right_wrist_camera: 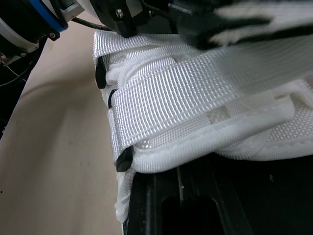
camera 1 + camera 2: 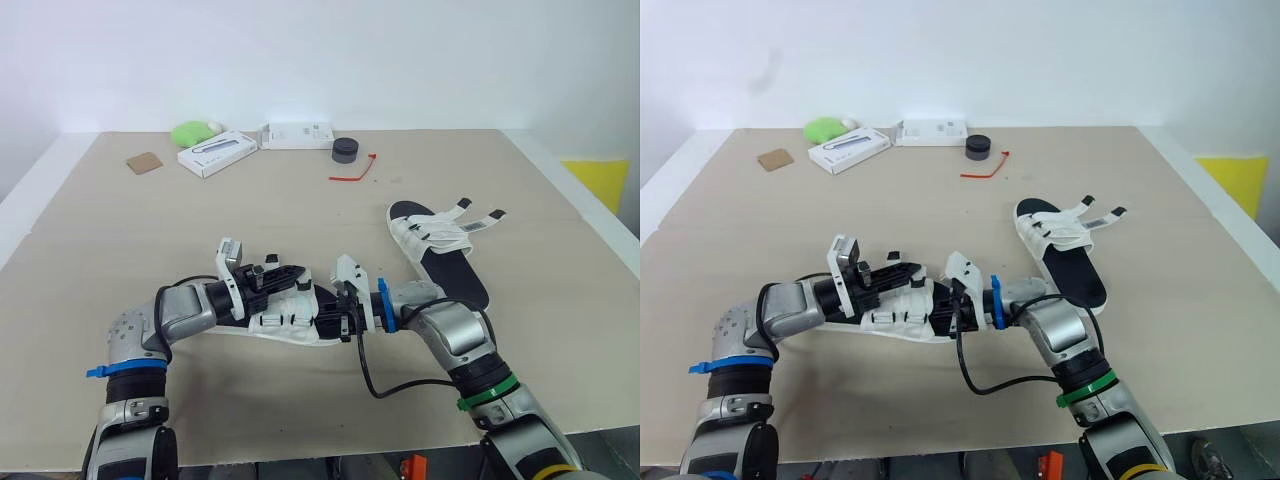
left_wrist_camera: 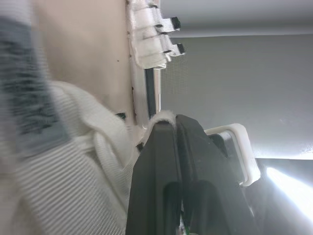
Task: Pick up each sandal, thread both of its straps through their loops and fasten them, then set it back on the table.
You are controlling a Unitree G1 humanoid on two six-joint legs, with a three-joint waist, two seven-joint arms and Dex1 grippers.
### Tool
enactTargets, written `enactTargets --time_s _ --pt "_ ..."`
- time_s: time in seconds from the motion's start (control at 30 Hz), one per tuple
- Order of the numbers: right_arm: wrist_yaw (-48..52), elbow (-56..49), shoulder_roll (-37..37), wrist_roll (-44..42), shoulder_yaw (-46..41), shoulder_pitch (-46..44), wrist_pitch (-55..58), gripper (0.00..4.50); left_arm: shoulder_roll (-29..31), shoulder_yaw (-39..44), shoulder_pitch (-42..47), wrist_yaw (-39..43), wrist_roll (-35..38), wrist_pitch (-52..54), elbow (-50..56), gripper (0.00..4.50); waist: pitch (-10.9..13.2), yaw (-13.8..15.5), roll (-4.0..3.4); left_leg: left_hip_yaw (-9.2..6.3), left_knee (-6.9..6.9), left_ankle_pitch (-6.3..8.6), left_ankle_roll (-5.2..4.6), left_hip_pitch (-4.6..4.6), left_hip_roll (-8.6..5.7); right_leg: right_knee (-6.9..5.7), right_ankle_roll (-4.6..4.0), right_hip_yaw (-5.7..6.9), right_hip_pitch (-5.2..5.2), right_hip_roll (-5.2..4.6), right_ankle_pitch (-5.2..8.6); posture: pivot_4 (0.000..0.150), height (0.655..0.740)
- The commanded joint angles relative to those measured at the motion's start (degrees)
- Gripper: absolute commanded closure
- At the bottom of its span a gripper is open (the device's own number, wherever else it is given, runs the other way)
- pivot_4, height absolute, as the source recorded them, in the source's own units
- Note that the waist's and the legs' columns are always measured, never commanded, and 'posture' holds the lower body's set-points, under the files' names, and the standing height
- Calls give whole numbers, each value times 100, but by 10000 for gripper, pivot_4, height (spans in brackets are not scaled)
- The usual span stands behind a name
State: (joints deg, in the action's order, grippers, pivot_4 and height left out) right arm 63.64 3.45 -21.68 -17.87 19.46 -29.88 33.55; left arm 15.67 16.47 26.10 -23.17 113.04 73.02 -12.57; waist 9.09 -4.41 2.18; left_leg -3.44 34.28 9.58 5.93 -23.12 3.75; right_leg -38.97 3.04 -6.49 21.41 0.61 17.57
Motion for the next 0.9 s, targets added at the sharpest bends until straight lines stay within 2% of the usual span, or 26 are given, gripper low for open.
enactTargets --time_s 0.03,0.07,0.17,0.33,0.37,0.43,0.57,0.77,0.9 --pt "130 222 -77 134 382 301 197 45000 324 -111 -196 -308 -515 -481 -16 38991 -4 -6 -2 0 -1 1 1 2 0 1 -1 0 1 0 1 1500 7400" --pt "127 215 -79 134 381 302 202 45000 324 -133 -200 -285 -609 -575 -16 36461 -9 -6 -6 0 -3 2 3 3 0 6 -2 0 1 0 1 1500 7400" --pt "131 183 -100 129 365 319 216 45000 367 -193 -178 -249 -1002 -829 -46 23130 -27 2 0 -1 -17 3 4 4 0 24 -4 1 -1 0 2 1500 7400" --pt "129 149 -126 125 345 354 229 45000 338 -162 -65 -136 -1580 -1286 -87 1969 -85 1 -34 0 -42 8 4 6 0 66 -1 1 -13 -1 1 1500 7400" --pt "126 150 -124 127 344 356 229 45000 280 -140 -23 -130 -1568 -1338 -103 478 -96 3 -31 1 -50 11 5 5 0 75 0 0 -13 -1 1 1500 7400" --pt "130 154 -114 134 340 355 231 45000 169 -98 53 -52 -1493 -1393 -103 478 -103 4 -33 1 -62 22 3 5 0 83 15 0 -15 -2 -3 1500 7400" --pt "142 169 -92 150 336 335 224 45000 -8 75 327 417 -894 -1359 149 478 -101 12 -32 0 -73 35 2 -1 1 83 13 1 -29 0 7 1500 7400" --pt "165 171 -89 163 340 342 215 45000 -33 224 961 1071 -109 -1343 360 478 -71 10 13 -4 -73 32 2 -18 2 82 14 5 -16 1 6 1500 7400" --pt "163 161 -67 170 348 348 224 45000 -199 588 1555 1541 -4 -1312 251 478 -70 6 14 -3 -73 33 2 -21 2 83 14 5 -15 2 6 1500 7400"
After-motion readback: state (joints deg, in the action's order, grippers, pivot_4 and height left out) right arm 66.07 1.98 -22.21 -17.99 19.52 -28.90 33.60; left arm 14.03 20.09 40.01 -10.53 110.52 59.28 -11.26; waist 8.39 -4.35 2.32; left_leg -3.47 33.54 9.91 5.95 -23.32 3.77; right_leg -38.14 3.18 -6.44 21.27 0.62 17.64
